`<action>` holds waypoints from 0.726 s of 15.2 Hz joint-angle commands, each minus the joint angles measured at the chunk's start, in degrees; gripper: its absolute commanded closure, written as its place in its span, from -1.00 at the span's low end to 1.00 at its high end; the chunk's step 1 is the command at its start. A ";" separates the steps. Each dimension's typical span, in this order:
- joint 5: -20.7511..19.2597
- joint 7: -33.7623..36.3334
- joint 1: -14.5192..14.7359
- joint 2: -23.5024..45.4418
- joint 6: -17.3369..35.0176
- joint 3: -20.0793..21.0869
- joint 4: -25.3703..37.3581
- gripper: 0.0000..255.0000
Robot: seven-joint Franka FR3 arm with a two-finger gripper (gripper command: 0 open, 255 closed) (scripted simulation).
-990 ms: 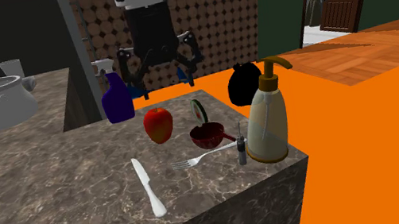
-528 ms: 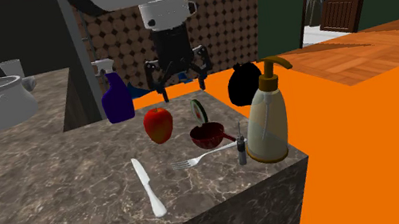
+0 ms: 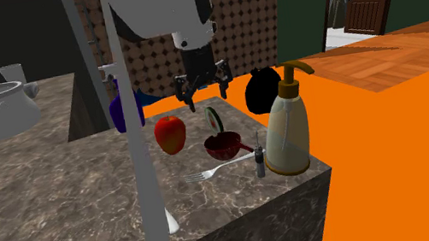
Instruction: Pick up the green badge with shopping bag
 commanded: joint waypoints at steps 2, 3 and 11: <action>1.82 -3.65 -1.03 7.02 1.36 0.14 6.21 -1.00; 2.36 -4.70 -1.40 9.26 1.57 0.30 8.40 -1.00; 3.28 -5.78 -2.06 14.01 5.55 0.80 9.30 -1.00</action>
